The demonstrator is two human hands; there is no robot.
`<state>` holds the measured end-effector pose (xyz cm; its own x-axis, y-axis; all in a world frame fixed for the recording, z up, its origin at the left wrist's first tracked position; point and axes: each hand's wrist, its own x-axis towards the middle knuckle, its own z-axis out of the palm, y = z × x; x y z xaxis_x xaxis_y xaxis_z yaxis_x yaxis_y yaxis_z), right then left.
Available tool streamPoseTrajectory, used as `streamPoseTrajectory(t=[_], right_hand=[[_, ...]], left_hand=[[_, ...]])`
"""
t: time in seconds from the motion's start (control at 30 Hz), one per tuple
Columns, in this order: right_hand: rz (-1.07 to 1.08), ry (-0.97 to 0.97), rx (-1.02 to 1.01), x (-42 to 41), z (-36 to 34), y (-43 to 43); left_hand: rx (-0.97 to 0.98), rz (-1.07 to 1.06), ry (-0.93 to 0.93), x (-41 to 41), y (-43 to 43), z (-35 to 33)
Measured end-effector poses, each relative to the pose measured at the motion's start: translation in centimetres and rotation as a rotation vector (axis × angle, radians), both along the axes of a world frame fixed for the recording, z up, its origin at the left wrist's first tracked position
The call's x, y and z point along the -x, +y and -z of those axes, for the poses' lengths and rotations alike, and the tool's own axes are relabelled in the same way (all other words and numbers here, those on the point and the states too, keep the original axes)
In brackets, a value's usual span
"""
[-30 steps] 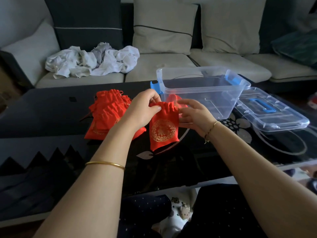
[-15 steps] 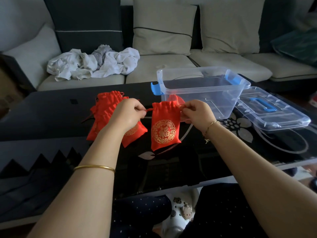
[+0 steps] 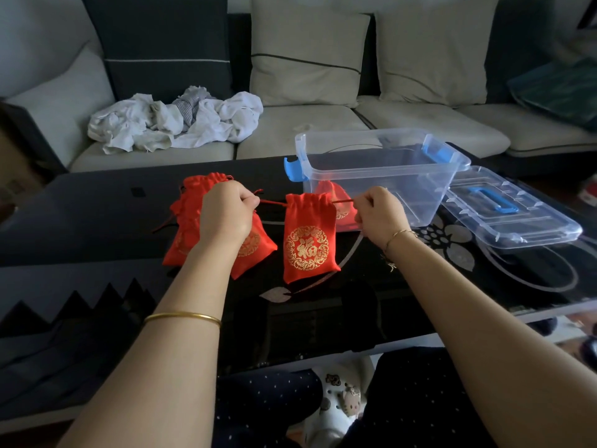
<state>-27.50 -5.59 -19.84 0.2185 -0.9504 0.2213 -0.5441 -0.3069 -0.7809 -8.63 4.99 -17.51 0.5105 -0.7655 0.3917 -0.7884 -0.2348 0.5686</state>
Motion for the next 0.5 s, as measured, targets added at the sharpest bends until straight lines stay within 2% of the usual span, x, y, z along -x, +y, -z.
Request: streamPoseTrajectory(t=[0.1,0.17,0.2,0.27,0.3,0.33,0.37,0.43,0.5], right_hand=[[-0.022,-0.404,-0.409,-0.2,-0.2,0.3],[0.012,-0.722,-0.678,0.1,-0.4,0.1],[0.044,-0.86,-0.795,0.4,-0.5,-0.2],[0.111,-1.044,-0.945,1.0,-0.5,-0.8],[0.133,-1.095,-0.976,1.0,-0.4,-0.9],[0.145,-1.123,-0.974,0.9,-0.5,-0.8],[0.156,-1.12,-0.932,0.7,-0.5,-0.7],[0.169,-1.028,-0.77,0.2,-1.1,-0.3],[0.116,-0.924,-0.59,-0.1,-2.1,0.3]], left_hand=[[-0.067,-0.073,-0.014,0.4,0.0,0.0],[-0.073,-0.131,0.127,0.1,-0.2,0.0],[-0.031,-0.166,0.302,-0.2,-0.4,0.0],[0.108,-0.236,0.857,-0.5,-0.6,-0.5],[0.171,-0.245,1.116,-0.3,-0.5,-0.7],[0.229,-0.239,1.287,0.0,-0.5,-1.0],[0.281,-0.215,1.367,0.3,-0.5,-1.2],[0.373,-0.076,1.401,0.9,-0.7,-1.5],[0.401,0.149,1.392,1.8,-0.7,-2.1]])
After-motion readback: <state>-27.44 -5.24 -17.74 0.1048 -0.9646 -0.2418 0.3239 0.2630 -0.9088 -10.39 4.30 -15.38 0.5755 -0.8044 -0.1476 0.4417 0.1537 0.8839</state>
